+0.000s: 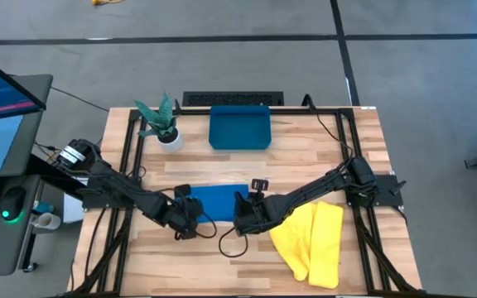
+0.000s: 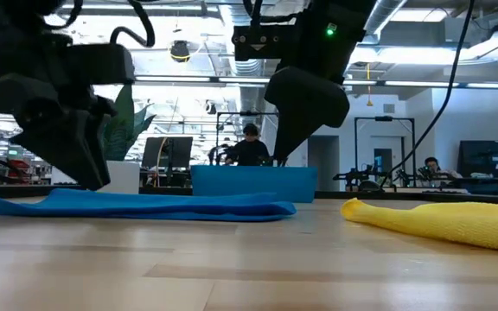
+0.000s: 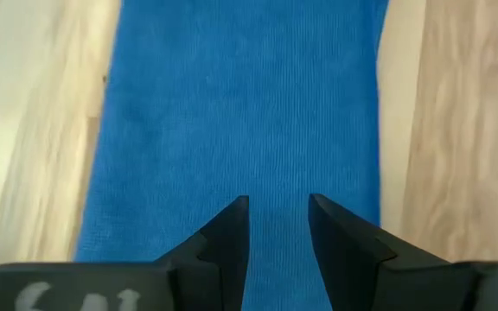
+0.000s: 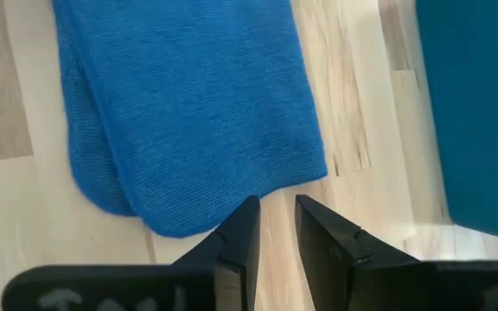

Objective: Roll microfiber towels into tight, uniform cylinder then place into a basket
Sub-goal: Fold the blue microfiber towel

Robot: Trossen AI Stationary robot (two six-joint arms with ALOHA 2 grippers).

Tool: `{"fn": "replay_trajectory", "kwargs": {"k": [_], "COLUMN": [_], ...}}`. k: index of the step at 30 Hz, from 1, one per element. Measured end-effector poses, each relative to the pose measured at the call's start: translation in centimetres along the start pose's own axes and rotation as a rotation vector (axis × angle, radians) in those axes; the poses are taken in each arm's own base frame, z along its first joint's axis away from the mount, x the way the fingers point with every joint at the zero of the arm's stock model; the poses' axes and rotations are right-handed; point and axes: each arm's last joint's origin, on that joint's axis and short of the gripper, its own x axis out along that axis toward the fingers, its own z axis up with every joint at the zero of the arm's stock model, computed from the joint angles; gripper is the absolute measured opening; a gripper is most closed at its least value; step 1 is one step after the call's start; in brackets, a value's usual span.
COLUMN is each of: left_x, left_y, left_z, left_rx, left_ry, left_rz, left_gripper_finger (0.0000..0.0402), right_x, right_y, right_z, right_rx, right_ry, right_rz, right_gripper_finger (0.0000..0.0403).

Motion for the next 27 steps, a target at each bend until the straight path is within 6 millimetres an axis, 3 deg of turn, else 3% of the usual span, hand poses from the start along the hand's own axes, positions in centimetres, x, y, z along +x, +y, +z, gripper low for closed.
{"fn": "replay_trajectory", "kwargs": {"k": [12, 27], "left_x": [1.3, 2.6], "left_y": [3.4, 8.3], "left_z": [-0.2, 0.3], "left_rx": [0.172, 0.158], "left_ry": [0.177, 0.333], "left_rz": [0.076, 0.149], "left_gripper_finger": [0.0114, 0.0114], "right_x": [0.0, 0.0], "right_y": [0.0, 0.0], "right_z": [0.1, 0.2], "right_rx": [0.008, 0.039], "right_ry": [-0.010, -0.016], "right_rz": [0.003, 0.006], "right_gripper_finger": [0.0098, 0.0098]}}
